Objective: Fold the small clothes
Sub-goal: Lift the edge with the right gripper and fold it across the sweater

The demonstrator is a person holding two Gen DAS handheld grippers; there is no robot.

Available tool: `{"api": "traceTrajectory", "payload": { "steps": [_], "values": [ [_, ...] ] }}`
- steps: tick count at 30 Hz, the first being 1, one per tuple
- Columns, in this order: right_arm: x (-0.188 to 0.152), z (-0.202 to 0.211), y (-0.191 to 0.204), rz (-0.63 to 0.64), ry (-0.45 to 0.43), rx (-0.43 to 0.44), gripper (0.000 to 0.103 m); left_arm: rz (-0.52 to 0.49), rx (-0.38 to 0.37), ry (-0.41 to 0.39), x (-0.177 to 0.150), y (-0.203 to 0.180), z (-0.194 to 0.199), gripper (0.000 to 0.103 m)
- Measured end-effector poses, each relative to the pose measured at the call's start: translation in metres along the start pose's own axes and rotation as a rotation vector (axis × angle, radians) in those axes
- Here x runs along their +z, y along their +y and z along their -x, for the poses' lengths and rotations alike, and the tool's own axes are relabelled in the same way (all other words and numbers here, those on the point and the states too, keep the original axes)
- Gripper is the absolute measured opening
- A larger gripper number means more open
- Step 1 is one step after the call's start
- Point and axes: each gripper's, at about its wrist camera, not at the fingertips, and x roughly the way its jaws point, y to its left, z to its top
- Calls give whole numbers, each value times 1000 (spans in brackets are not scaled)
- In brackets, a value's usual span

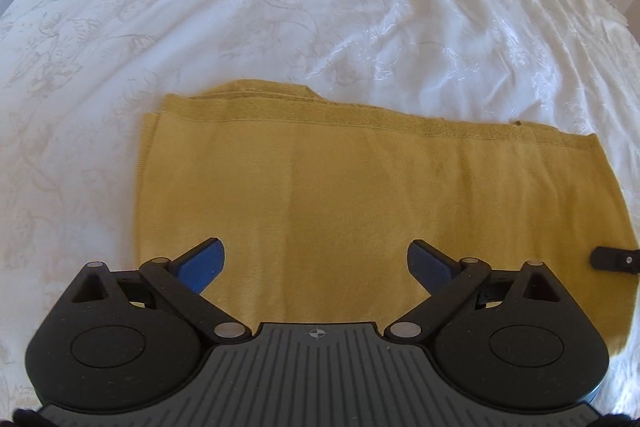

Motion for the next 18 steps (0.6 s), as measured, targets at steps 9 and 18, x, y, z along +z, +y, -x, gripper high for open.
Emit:
{"api": "traceTrajectory", "payload": {
  "steps": [9,18],
  "values": [
    [-3,-15,89,97,12,-20,24,68,-28,10,-32,71,33,99],
    [-21,-66,183,163,36,41,24,83,-35,20,-58,133,52,99]
  ]
}}
